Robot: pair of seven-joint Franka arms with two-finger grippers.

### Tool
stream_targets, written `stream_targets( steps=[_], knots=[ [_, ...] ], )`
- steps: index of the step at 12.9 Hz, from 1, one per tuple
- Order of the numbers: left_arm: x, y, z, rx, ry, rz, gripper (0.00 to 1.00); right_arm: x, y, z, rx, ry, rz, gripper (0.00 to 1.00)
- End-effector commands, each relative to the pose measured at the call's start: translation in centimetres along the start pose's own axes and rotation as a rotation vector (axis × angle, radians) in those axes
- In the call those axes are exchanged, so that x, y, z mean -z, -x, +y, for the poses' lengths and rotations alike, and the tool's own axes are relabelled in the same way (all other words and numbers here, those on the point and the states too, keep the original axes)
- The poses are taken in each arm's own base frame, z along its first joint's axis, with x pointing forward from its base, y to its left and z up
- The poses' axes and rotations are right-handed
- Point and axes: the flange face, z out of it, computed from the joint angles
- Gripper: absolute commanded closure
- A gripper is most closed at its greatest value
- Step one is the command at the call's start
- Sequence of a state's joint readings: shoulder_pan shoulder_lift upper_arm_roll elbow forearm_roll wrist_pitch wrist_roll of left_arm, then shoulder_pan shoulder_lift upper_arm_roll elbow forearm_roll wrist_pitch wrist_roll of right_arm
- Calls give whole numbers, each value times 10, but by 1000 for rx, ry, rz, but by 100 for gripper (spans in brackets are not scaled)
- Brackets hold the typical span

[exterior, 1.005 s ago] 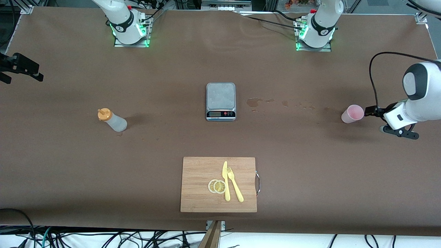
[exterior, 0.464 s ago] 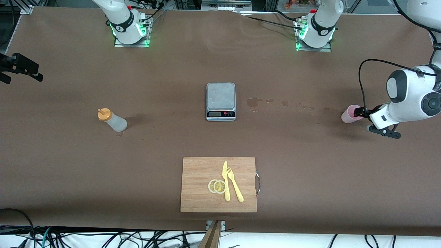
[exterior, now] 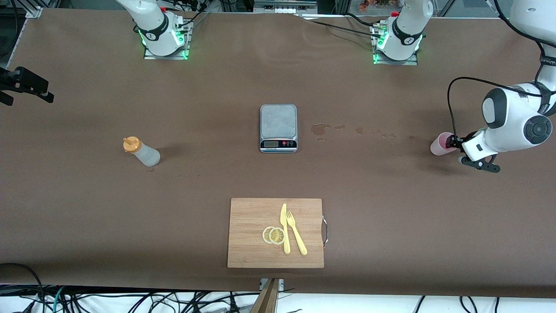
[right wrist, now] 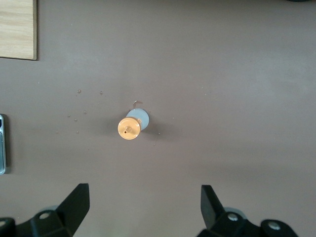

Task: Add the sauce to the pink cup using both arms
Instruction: 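Lower the left gripper around the pink cup and close it, then carry the pink cup with the left gripper onto the scale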

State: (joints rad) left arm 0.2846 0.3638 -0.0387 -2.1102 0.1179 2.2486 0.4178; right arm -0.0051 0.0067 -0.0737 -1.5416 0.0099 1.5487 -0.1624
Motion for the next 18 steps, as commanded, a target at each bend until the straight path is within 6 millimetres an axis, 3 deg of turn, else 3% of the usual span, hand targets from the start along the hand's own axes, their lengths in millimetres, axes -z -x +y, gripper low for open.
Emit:
stream_targets(
  steps=[1, 4, 5, 8, 10, 12, 15, 18],
  knots=[
    [-1, 3, 0, -25, -12, -2, 100, 6, -1, 0, 0, -11, 9, 0],
    [3, 3, 0, -28, -8, -13, 100, 6, 0, 2, -3, -11, 9, 0],
    [8, 1, 9, -42, -3, -33, 100, 7, 0, 2, -3, -11, 11, 0],
    [58, -30, 64, -146, 21, -113, 100, 7, 0, 2, -3, -11, 11, 0],
    [88, -58, 121, -236, 21, -85, 100, 7, -1, 2, -2, -11, 12, 0],
    [105, -74, 182, -259, 14, -53, 100, 6, 0, 2, -2, -11, 9, 0],
    [120, -81, 271, -186, 83, -37, 100, 7, 0, 2, -2, -11, 11, 0],
    [127, -78, 379, -66, 93, -40, 100, 7, 0, 2, -2, -11, 11, 0]
  ],
)
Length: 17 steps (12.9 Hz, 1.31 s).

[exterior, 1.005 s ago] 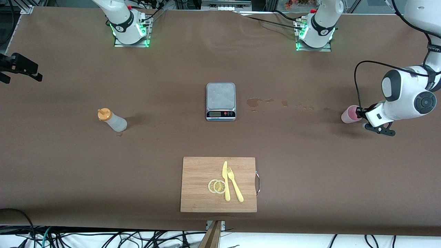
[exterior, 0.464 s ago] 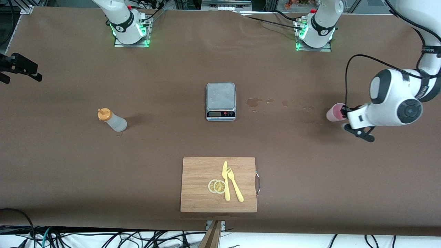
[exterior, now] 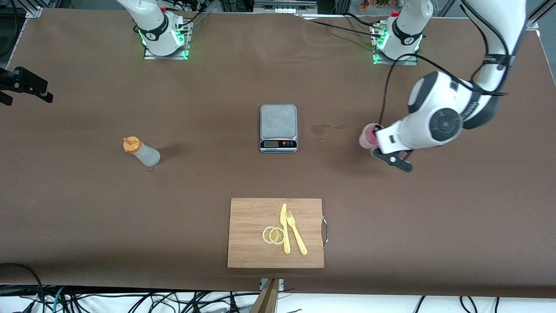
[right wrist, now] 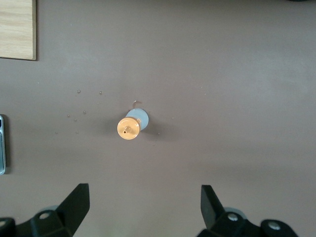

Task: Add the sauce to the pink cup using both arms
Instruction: 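Carry the pink cup with the left gripper onto the scale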

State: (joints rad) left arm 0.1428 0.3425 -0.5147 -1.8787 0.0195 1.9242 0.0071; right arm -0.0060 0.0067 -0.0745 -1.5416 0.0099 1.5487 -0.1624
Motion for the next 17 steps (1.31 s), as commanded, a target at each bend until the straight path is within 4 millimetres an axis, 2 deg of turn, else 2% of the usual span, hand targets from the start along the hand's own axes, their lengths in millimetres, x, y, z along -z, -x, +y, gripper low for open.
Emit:
stream_targets(
  steps=[1, 4, 5, 7, 8, 11, 17],
  knots=[
    [1, -11, 94, 114, 28, -9, 100, 7, 0, 1, 0, -11, 11, 0],
    [-25, -33, 200, 211, 40, -25, 100, 6, 0, 3, -2, -10, 11, 0],
    [-32, -42, 217, 233, 63, -34, 100, 6, 0, 3, -2, -10, 11, 0],
    [-44, -59, 230, 248, 116, 19, 100, 6, 0, 5, -5, -10, 11, 0],
    [-55, -59, 251, 223, 129, 43, 100, 6, 0, 5, -5, -10, 11, 0],
    [-76, -50, 284, 263, 111, 53, 100, 7, 0, 5, -5, -9, 12, 0],
    [-96, -34, 302, 348, -11, 77, 100, 6, 0, 5, -2, -10, 11, 0]
  ],
)
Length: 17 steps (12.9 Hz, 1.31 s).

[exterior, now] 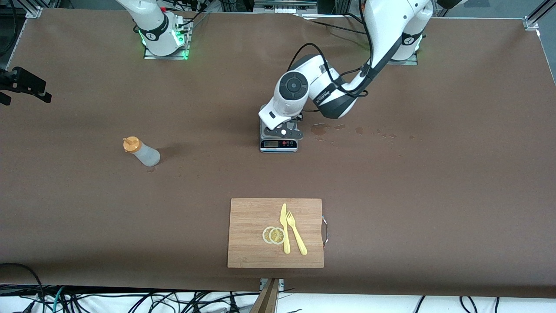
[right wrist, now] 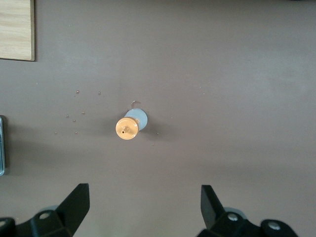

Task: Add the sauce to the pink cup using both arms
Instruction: 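Carry the pink cup with the left gripper onto the scale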

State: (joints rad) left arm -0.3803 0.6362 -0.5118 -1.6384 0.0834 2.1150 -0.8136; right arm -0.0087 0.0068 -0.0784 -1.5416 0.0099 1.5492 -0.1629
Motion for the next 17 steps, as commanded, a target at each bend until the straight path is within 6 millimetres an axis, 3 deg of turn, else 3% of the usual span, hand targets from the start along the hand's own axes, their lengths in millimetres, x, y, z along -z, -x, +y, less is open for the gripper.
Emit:
stream_targets(
  steps=[1, 4, 9, 10, 12, 15, 17],
  knots=[
    [-5, 8, 1, 17, -39, 5, 100, 7, 0, 3, 2, -9, 12, 0],
    [-16, 19, 6, 18, -57, -8, 100, 7, 0, 3, 1, -9, 12, 0],
    [-17, 19, 4, 26, -61, -9, 100, 6, 0, 3, 1, -10, 9, 0],
    [-14, 16, 1, 44, -65, -10, 90, 7, 0, 3, 1, -9, 12, 0],
    [-7, 17, -4, 52, -99, -32, 0, 7, 0, 3, 1, -9, 12, 0],
    [14, 13, -15, 66, -116, -34, 0, 7, 0, 3, 1, -9, 12, 0],
    [29, 15, -11, 73, -107, -27, 0, 7, 0, 3, 1, -9, 12, 0]
  ],
)
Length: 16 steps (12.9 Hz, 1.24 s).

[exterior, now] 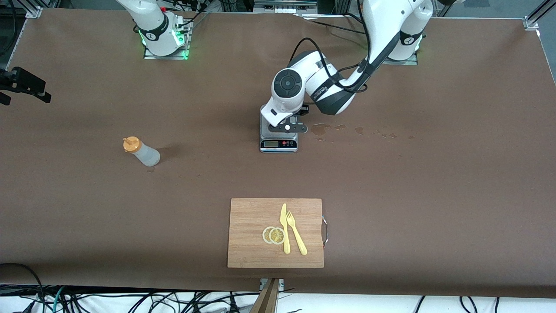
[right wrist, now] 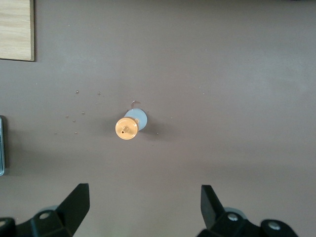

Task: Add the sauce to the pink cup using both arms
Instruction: 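Open the left gripper and lift it away from the cup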

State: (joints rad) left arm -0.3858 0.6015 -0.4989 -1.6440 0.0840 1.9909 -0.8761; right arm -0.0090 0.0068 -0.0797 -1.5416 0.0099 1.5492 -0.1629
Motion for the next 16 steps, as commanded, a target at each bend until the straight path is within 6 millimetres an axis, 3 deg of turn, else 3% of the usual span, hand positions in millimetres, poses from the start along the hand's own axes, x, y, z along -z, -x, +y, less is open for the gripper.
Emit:
stream_targets(
  steps=[1, 3, 5, 8, 9, 11, 13, 16],
  knots=[
    [28, 6, -3, 13, -8, 30, 0, 7, 0, 2, 3, -9, 12, 0],
    [58, 5, -14, 20, -13, 49, 0, 7, 0, 2, 3, -9, 12, 0],
    [100, 7, -24, 35, -33, 55, 0, 7, 0, 2, 3, -9, 12, 0],
    [165, -4, -55, 90, -53, 32, 0, 7, 0, 3, 1, -9, 12, 0],
    [186, -13, -72, 120, -43, 38, 0, 6, 0, 3, 1, -10, 10, 0],
    [204, -36, -111, 186, -26, 41, 0, 6, 0, 3, 1, -10, 10, 0],
    [231, -67, -165, 203, 22, 60, 0, 7, 0, 5, -2, -9, 12, 0],
    [246, -91, -236, 220, 48, 11, 0, 5, -2, 6, -3, -9, 13, 0]
  ],
)
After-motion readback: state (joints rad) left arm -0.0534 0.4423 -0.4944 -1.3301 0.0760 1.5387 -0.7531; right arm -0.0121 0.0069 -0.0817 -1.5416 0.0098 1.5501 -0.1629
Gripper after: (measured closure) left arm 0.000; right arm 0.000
